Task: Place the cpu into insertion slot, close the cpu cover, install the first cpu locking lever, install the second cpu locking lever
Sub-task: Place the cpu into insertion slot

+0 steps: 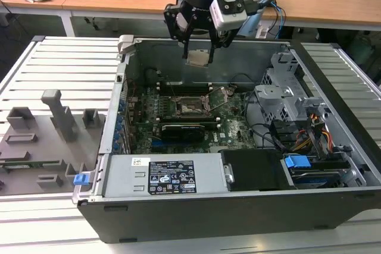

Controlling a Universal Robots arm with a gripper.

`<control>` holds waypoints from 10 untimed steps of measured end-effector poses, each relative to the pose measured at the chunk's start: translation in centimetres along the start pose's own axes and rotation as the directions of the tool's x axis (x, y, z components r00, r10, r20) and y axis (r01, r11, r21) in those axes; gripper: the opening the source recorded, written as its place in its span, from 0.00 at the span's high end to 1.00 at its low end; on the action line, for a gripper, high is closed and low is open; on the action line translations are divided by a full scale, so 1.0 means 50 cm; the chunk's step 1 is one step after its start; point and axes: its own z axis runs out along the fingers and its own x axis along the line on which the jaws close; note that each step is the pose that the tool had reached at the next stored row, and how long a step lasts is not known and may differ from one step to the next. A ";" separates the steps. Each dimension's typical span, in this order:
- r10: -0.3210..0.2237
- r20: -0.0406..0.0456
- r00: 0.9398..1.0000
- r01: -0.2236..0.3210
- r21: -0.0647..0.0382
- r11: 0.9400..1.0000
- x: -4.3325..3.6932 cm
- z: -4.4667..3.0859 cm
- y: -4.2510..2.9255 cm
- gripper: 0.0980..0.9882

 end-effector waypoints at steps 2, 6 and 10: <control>0.016 0.001 1.000 -0.016 0.000 1.000 0.000 0.000 0.000 0.50; 0.041 0.004 0.999 -0.041 -0.001 0.999 0.000 0.000 0.000 0.50; 0.075 0.007 0.997 -0.075 -0.002 0.997 0.000 0.000 0.000 0.50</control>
